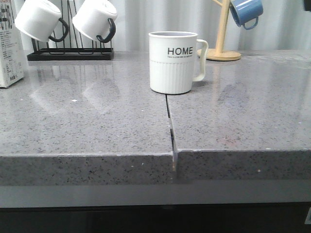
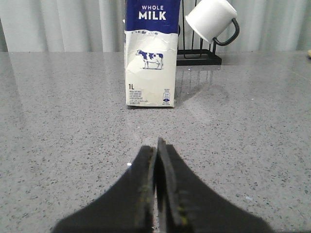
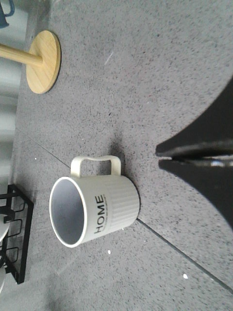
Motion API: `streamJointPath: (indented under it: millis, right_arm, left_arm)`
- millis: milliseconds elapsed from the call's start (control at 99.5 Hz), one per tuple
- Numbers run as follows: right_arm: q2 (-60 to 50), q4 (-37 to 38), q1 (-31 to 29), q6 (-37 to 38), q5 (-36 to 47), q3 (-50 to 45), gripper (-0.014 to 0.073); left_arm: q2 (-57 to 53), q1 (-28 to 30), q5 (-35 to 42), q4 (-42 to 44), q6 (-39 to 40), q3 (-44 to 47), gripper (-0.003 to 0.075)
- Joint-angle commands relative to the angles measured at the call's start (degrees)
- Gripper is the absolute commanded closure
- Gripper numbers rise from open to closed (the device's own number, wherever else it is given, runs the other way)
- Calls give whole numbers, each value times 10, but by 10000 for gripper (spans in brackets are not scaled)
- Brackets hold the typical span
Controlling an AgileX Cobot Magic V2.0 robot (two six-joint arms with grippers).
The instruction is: Place milk next to cup
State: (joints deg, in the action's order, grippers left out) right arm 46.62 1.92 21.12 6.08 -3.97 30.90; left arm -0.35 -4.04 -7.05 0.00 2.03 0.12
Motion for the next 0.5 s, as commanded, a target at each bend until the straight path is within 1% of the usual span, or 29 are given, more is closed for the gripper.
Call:
streamJointPath:
  millis: [0, 493]
  right_arm:
    - [-50, 2, -1, 0, 40, -11, 662]
    - [-308, 2, -1, 0, 33, -157, 662]
  left_arm:
    - [-18, 2, 48, -7, 3, 23, 741]
    - [-18, 2, 49, -7, 3, 23, 741]
